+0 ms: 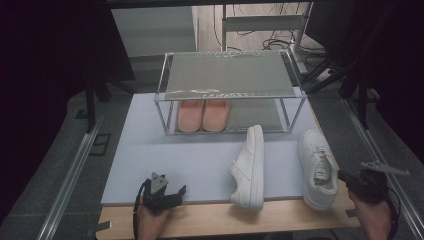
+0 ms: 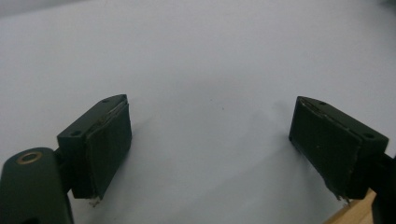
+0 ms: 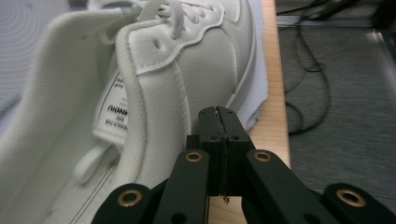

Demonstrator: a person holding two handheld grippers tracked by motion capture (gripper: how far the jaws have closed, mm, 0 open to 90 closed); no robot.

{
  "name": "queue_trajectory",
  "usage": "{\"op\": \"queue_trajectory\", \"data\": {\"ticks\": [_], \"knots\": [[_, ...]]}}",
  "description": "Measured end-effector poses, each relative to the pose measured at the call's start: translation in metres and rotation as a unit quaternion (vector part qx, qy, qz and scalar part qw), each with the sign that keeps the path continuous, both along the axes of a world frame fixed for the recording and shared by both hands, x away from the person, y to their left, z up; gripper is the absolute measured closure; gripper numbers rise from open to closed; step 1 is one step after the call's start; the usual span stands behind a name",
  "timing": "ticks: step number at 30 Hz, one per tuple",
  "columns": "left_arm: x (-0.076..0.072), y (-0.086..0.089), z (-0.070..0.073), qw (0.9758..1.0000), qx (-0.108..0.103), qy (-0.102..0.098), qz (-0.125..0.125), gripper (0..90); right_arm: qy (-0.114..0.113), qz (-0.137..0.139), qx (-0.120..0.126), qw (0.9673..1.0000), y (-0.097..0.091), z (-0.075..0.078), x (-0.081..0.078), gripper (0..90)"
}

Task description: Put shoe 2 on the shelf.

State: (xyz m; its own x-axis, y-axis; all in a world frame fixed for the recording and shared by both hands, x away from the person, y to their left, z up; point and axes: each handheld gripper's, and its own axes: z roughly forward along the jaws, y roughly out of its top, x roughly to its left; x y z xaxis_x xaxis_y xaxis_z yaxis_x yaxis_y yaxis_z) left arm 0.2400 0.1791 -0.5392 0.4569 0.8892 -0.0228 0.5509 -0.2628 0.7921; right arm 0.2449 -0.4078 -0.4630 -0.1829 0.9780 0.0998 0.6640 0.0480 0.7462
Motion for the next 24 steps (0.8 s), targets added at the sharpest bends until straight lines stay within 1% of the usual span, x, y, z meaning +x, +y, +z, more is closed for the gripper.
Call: {"op": "queue_trajectory", "data": {"ticks": [1,3,5,7,8,14,19,23,24], "knots": [[0.000,0.000,0.000,1.0000,-0.001,0.000,0.000,13.1,-0.001,-0.002,-0.010,1.0000,-0.001,0.000,-0.001,90.0],[0.000,0.000,0.000,1.0000,-0.001,0.000,0.000,13.1,-0.003,0.001,-0.004,1.0000,-0.004,0.001,-0.003,89.9],[0.000,0.000,0.000,1.0000,-0.001,0.000,0.000,13.1,-0.005,0.001,-0.007,1.0000,-0.003,0.002,-0.003,89.9],[0.000,0.000,0.000,1.0000,-0.001,0.000,0.000,13.1,-0.008,0.004,-0.004,0.9999,-0.002,0.004,-0.004,89.8],[0.000,0.000,0.000,1.0000,-0.001,0.000,0.000,13.1,-0.011,0.006,-0.008,0.9999,-0.001,0.007,-0.004,89.8],[0.000,0.000,0.000,1.0000,-0.001,0.000,0.000,13.1,-0.015,0.016,-0.008,0.9997,0.002,0.016,-0.004,89.0],[0.000,0.000,0.000,1.0000,0.000,0.000,0.000,13.1,-0.025,0.024,-0.003,0.9994,0.005,0.027,-0.007,89.3],[0.000,0.000,0.000,1.0000,-0.001,0.000,0.000,13.1,-0.033,0.035,0.003,0.9988,0.014,0.035,-0.008,89.4],[0.000,0.000,0.000,1.0000,-0.001,0.000,0.000,13.1,-0.033,0.039,0.005,0.9987,0.016,0.037,-0.008,89.4]]}}
